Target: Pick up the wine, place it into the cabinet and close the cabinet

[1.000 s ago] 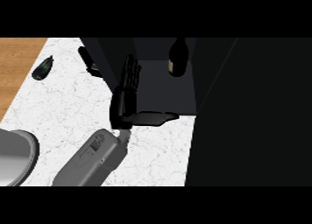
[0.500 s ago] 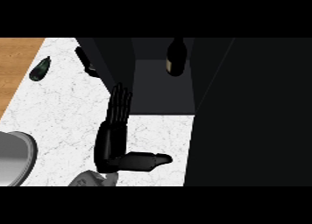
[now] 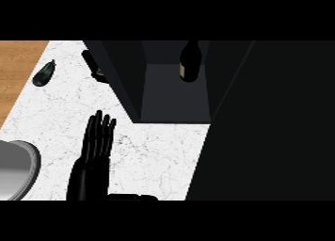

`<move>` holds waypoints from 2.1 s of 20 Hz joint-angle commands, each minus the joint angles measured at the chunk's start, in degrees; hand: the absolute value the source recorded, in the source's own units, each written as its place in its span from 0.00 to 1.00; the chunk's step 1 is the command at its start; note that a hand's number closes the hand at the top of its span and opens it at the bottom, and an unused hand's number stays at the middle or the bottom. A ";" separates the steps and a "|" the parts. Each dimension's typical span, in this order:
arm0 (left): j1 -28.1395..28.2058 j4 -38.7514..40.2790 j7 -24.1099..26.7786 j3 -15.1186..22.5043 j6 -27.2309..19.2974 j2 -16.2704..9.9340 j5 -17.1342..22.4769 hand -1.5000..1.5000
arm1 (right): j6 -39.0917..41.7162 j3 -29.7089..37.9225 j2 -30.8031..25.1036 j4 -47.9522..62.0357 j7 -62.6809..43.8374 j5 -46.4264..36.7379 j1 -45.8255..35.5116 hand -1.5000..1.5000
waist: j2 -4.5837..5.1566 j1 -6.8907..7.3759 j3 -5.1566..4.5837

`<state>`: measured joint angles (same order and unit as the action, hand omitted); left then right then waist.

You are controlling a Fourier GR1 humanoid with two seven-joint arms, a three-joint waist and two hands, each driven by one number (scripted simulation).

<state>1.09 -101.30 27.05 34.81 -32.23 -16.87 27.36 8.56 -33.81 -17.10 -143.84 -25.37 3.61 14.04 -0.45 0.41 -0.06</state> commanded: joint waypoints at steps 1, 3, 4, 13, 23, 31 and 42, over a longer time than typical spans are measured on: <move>2.93 -7.42 -3.70 -3.79 1.43 -5.89 2.41 0.00 | 0.76 -8.12 -0.55 -11.98 -5.36 0.44 1.02 1.00 | -0.15 -0.16 -0.02; 9.14 -9.07 0.11 -2.59 3.56 -7.80 1.79 0.00 | 0.91 -9.52 0.25 -9.47 -5.20 -1.05 -0.81 1.00 | -0.08 0.17 -0.03; 11.83 -7.54 3.47 -2.02 4.82 -7.65 1.43 0.00 | -0.09 -10.39 1.39 -10.32 -8.01 -0.91 -3.11 1.00 | -0.10 0.60 -0.15; 17.67 -13.28 3.25 -10.27 9.25 -12.98 7.32 0.00 | -5.37 -19.20 11.10 -3.30 -16.73 -4.00 -12.78 1.00 | -0.42 0.97 -0.27; 22.95 -13.70 4.20 -21.67 20.85 -19.51 16.36 0.00 | -21.02 -19.81 16.90 10.44 -17.08 -3.45 -32.37 1.00 | 0.10 2.31 -0.28; 22.76 -12.73 3.16 -27.22 27.41 -22.78 20.48 0.00 | -31.06 -15.35 16.74 23.54 -13.96 2.40 -48.19 1.00 | 0.56 3.15 -0.22; 24.41 -11.02 2.47 -35.28 35.18 -25.80 26.49 0.00 | -33.75 -0.15 17.06 52.20 -10.00 19.22 -79.76 1.00 | 0.88 4.73 -0.14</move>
<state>24.26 -112.60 29.64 2.00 0.31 -41.95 51.99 -25.66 -39.32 -0.56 -101.36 -37.25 17.26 -56.05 0.36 4.68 -0.24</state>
